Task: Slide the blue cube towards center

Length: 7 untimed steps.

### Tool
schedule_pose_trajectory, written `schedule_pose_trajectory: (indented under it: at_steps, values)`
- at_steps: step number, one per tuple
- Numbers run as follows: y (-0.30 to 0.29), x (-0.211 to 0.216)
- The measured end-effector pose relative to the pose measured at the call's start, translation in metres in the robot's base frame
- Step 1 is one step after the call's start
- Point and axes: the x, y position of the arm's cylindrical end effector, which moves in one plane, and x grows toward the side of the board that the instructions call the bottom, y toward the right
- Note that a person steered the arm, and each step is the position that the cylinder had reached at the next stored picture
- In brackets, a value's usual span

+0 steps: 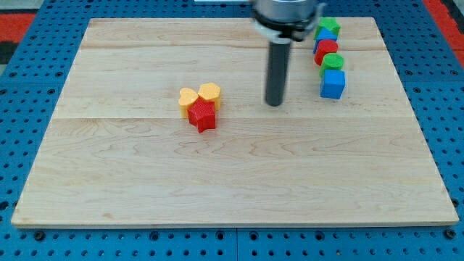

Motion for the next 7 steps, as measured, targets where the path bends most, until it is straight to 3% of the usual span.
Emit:
schedule_pose_trajectory:
  at_steps: [2,3,4,7]
  values:
    - [0.122,0.0]
    - [0.153,-0.011]
    - [0.134,-0.031]
    - [0.113,-0.039]
